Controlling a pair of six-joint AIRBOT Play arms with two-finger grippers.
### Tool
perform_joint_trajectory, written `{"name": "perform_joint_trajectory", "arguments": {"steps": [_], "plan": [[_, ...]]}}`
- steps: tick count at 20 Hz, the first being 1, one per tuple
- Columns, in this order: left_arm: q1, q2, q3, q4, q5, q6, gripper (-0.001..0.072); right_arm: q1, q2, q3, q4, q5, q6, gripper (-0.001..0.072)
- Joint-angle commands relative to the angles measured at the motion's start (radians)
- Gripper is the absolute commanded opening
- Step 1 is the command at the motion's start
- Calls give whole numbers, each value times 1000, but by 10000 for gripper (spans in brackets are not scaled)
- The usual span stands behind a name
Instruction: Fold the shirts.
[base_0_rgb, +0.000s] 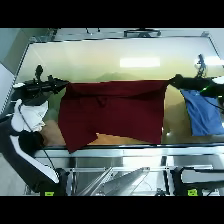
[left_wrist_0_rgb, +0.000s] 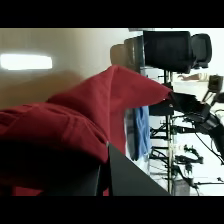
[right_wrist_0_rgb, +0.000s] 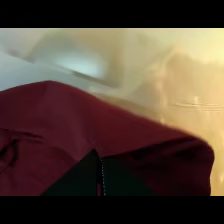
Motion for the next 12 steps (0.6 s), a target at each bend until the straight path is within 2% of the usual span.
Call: {"name": "perform_joint_trajectory", "arguments": {"steps": [1, 4, 6, 8, 12], "plan": [[1, -206, 245, 15, -7, -60, 17, 19, -179, 19, 139, -71, -93, 18], [19, -271, 396, 24, -4, -115, 18, 19, -193, 26, 118, -59, -102, 18], [27, -277, 410, 24, -5, -121, 18, 19, -193, 26, 77, 1, -93, 18], [35, -274, 397, 24, -18, -121, 18, 20, -192, 26, 21, 77, -61, 18], [52, -275, 381, 26, -82, -121, 13, 25, -189, 26, -185, 154, 80, 17]]}}
